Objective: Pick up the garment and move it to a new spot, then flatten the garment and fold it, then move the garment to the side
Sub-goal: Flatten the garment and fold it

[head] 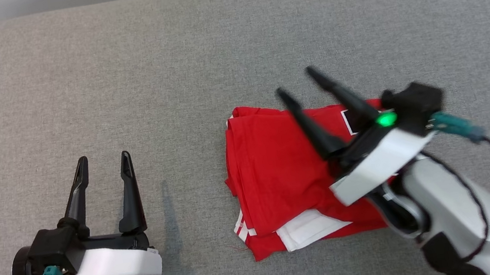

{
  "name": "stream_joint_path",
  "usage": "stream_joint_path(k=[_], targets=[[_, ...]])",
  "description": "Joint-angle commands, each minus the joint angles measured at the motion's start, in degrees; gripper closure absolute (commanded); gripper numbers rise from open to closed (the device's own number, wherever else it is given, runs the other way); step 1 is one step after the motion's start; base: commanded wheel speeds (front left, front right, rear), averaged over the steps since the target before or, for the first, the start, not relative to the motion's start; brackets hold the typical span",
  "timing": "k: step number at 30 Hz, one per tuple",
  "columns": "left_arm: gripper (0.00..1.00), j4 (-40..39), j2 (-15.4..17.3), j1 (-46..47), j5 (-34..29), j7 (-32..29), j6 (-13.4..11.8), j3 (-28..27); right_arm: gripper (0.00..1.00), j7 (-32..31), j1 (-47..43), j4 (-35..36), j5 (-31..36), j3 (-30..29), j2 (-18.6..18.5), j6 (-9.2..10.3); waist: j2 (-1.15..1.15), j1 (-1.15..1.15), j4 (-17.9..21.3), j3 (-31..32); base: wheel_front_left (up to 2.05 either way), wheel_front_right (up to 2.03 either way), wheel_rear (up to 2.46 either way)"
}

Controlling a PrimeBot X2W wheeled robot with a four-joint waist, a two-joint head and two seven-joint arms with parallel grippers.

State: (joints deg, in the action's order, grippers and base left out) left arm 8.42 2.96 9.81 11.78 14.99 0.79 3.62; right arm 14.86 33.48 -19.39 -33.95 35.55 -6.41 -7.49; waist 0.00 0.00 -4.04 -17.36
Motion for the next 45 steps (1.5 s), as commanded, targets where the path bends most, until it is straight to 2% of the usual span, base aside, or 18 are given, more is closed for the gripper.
stream_joint_path(k=[1, 4, 5, 9, 16, 26, 45], targets=[[0.0, -0.2, 0.2, 0.0, -0.7, 0.2, 0.0, -0.4, 0.0, 0.4, -2.7, 2.3, 2.6, -4.3, -1.8, -0.01, 0.0, 0.0, 0.4, 0.4, 0.0, 0.0, 0.0], [0.0, -0.4, 0.2, -0.7, -0.7, 0.2, -0.2, -0.5, 0.0, 0.4, -5.9, 5.3, 5.9, -10.8, -3.7, -0.01, 0.0, 0.0, 0.9, 1.0, 0.0, 0.0, 0.0], [0.0, -0.4, 0.2, -0.7, -0.7, 0.2, -0.2, -0.5, 0.0, 0.4, -5.9, 5.3, 5.9, -10.8, -3.7, -0.01, 0.0, 0.0, 0.9, 1.0, 0.0, 0.0, 0.0], [0.0, -0.7, 0.2, -1.0, -0.7, 0.2, -0.2, -1.0, 0.0, 0.3, -11.3, 7.8, 8.9, -18.4, -6.0, -0.01, 0.0, 0.0, 1.5, 1.7, 0.0, 0.0, 0.0], [0.0, -1.3, 0.1, -2.2, -1.2, 0.2, -0.1, -1.5, 0.0, 0.2, -19.9, 10.4, 12.2, -29.0, -7.6, -0.01, 0.0, 0.0, 2.5, 2.7, 0.0, 0.0, 0.0], [0.0, -2.0, 0.4, -4.4, -2.0, 0.2, -0.2, -1.6, 0.0, -2.1, -25.3, 13.7, 13.6, -32.6, -6.7, -0.01, 0.0, 0.0, 3.6, 5.4, 0.0, 0.0, 0.0], [0.0, -2.2, 1.9, -13.4, -1.2, -2.8, -0.8, -0.8, 0.0, -7.2, -36.2, 18.2, 15.6, -35.1, -5.7, -0.01, 0.0, 0.0, 3.8, 15.5, 0.0, 0.0, 0.0]])
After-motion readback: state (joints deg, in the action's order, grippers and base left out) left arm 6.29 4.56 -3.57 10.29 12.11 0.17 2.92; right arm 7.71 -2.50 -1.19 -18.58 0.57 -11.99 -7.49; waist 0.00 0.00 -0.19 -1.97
